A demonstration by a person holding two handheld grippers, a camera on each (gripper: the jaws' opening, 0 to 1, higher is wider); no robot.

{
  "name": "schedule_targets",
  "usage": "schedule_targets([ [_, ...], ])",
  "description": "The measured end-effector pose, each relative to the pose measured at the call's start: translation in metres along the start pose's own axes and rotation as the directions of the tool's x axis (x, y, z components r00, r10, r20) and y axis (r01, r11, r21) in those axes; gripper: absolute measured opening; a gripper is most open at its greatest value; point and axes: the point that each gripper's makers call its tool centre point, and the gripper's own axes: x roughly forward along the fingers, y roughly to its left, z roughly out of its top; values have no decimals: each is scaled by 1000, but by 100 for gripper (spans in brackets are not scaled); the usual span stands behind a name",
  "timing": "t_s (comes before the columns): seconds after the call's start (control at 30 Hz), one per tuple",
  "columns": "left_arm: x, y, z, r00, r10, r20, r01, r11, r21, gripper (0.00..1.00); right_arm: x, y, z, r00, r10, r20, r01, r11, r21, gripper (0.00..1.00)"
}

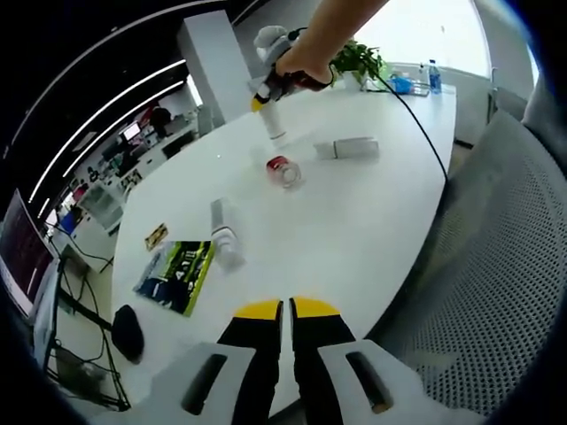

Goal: Arrange the skincare products in the storage area until every visible bottle or jar stands upright without overlapping.

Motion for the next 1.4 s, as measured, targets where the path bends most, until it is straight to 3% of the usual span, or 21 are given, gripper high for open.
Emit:
schedule_targets([
  [0.23,0,-1,0,1000,-5,-3,5,1000,4,0,1,3,-1,999,49,1,-49,999,6,32],
  [0.37,0,-2,0,1000,-7,-3,7,1000,7,0,-1,7,-8,996,82,-24,-82,996,20,49],
  [0.53,0,-1,0,1000,-4,-1,4,1000,5,0,-16,6,-26,987,137,-79,-138,990,-9,45],
  [0.6,0,-1,1,1000,-3,3,3,1000,5,0,-23,12,-37,975,187,-121,-190,982,-15,45],
  [0.67,0,-1,1,1000,-2,2,2,1000,5,0,-31,23,-53,951,252,-180,-262,964,-37,42],
  [0.77,0,-1,0,1000,-4,0,4,1000,8,0,-42,39,-72,911,320,-259,-357,928,-108,37],
  [0.83,0,-1,0,1000,-4,-1,4,1000,7,0,-48,51,-79,884,361,-297,-420,892,-167,38],
  [0.9,0,-2,-1,1000,-7,-6,7,1000,8,0,-55,67,-86,844,407,-350,-503,828,-247,37],
  [0.97,0,-2,-1,1000,-7,-8,7,1000,8,0,-60,79,-90,811,424,-403,-571,722,-391,34],
  [1.0,0,-1,-1,1000,-7,-8,7,1000,6,0,-61,84,-88,808,428,-405,-584,673,-454,33],
  [1.03,0,-1,0,1000,-7,-4,7,1000,3,0,-63,94,-86,799,444,-405,-601,605,-522,35],
  [1.1,-1,-1,3,1000,-5,11,5,1000,5,0,-67,109,-87,760,481,-438,-649,515,-560,36],
  [1.13,-1,0,3,1000,-2,16,2,1000,4,0,-68,113,-87,748,483,-455,-661,481,-577,36],
  [1.17,-2,0,4,1000,1,18,-1,1000,4,0,-66,117,-87,745,470,-474,-661,422,-620,37],
  [1.23,-1,1,3,1000,4,15,-4,1000,1,0,-65,121,-86,733,454,-507,-669,342,-660,37],
  [1.27,-1,1,3,1000,4,14,-4,1000,1,0,-64,122,-87,726,442,-527,-675,313,-668,37],
  [1.33,-1,1,2,1000,6,11,-6,1000,0,0,-59,128,-80,715,423,-557,-674,206,-709,36],
  [1.4,-1,1,2,1000,7,8,-7,1000,-2,0,-57,131,-78,699,408,-587,-686,150,-712,36],
])
